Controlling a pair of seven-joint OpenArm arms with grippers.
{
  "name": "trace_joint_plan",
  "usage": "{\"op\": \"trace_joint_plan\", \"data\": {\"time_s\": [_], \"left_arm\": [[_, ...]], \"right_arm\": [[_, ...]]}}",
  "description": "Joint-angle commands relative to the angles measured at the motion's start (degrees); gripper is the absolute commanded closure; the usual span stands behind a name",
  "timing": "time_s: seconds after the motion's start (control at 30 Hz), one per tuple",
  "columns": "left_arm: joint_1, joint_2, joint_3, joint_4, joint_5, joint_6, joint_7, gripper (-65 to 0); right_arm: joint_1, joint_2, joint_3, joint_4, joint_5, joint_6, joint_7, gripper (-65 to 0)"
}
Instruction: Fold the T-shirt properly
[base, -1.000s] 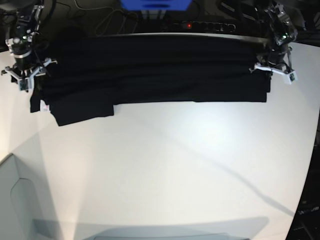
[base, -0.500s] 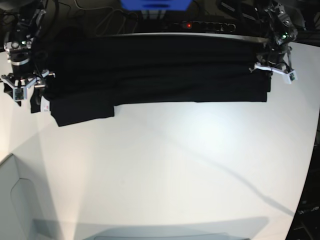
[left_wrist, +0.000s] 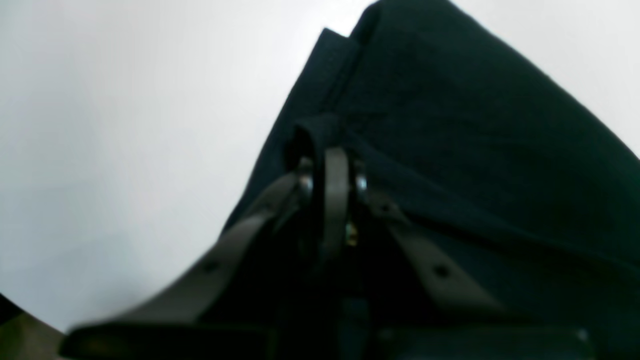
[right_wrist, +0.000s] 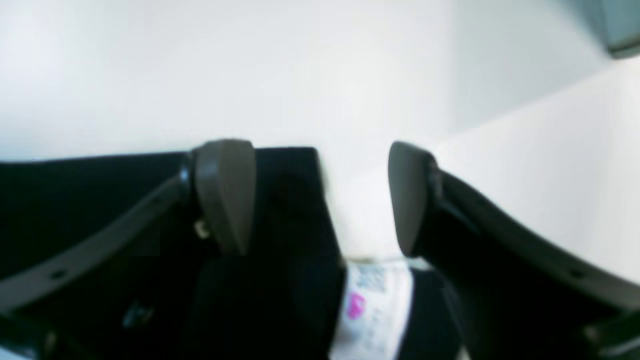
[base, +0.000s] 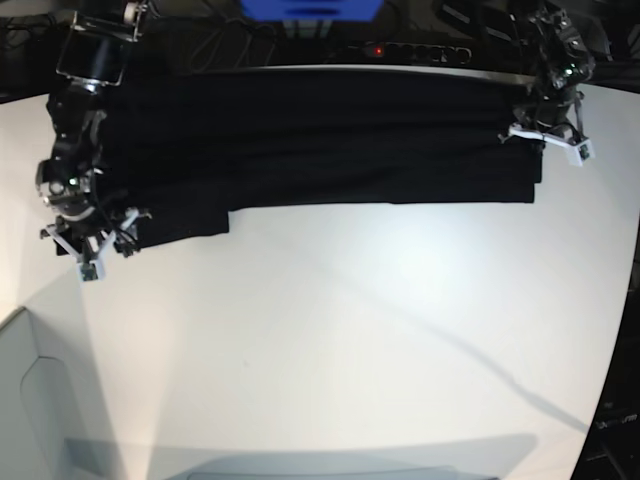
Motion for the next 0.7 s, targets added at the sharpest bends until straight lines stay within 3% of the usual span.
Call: {"op": "trace_joint_plan", "data": {"time_s": [0.0,0.2,0.3,0.47,0.5,0.67], "left_arm": [[0.31,-0.8,-0.53,0.96,-0.08,0.32,-0.82,-0.6],[0.31,-0.8,-0.53,0.96,-0.08,0.24,-0.82,-0.6],[0.13,-0.8,-0.53,0.96,-0.08,0.24,-0.82,-0.6],[-0.22,-0.89,-0.36,0.79,-0.08,0.24,-0.82,-0.6],[-0.22,-0.89,-0.36,0.79,-0.08,0.24,-0.82,-0.6],[-0.22,-0.98,-0.18,0.79,-0.08,0.24,-0.82,-0.6]], "right_arm": [[1.26,0.96,0.33,-0.3,0.25,-0.09,1.13,-42.3],[2.93,0.87,0.33,-6.81,0.25,-0.09,1.39,-40.4],[3.01,0.7,0.33,-7.51,0.25,-0.09,1.39,-29.1],[3.01,0.61,0.5,-6.1,0.25,-0.09,1.39,-2.7],[2.75,0.52,0.77,-4.61,0.25,-0.09,1.39,0.0],[-3.05,0.52,0.86,7.61,0.25,-0.09,0.95,0.0]]}}
